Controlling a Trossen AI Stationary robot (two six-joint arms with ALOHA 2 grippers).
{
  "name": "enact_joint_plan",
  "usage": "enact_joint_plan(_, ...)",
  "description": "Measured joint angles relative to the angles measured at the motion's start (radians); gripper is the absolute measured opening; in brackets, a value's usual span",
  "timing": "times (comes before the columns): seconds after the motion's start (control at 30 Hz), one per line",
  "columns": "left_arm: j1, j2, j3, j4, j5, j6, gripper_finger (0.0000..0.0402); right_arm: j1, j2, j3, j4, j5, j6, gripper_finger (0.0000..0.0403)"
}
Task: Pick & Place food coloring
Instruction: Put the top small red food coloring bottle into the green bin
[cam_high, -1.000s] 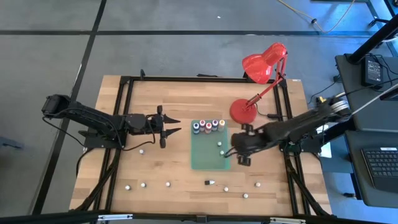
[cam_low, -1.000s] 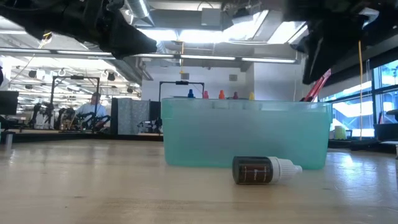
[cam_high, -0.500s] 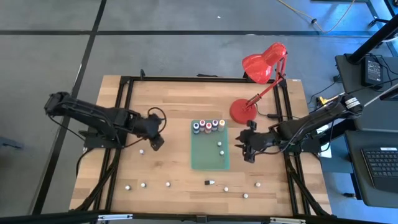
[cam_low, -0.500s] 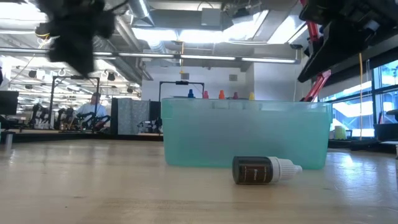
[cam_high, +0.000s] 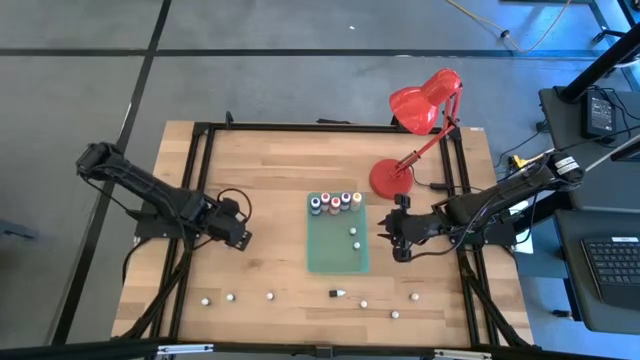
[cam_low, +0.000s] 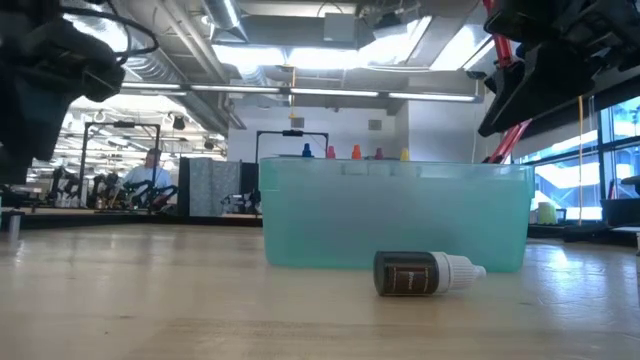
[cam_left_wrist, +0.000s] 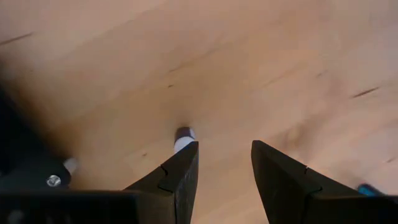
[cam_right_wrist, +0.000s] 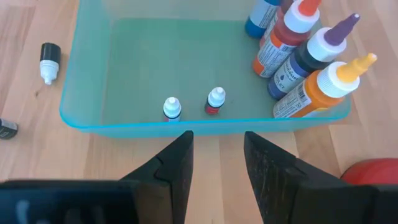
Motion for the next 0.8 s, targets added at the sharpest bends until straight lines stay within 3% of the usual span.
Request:
enact_joint_plan(0.5, -0.095, 0.000, -0.095, 0.020, -0.012, -0.249, 0.0143, 0.000, 0.000, 0.000, 0.000, 0.000, -0.017, 0.0145)
enact_joint_plan(0.8, -0.112, 0.000, -0.116, 0.063, -0.017, -0.258, 0.0143, 0.000, 0.001, 0.000, -0.001, 0.000, -0.020, 0.0145)
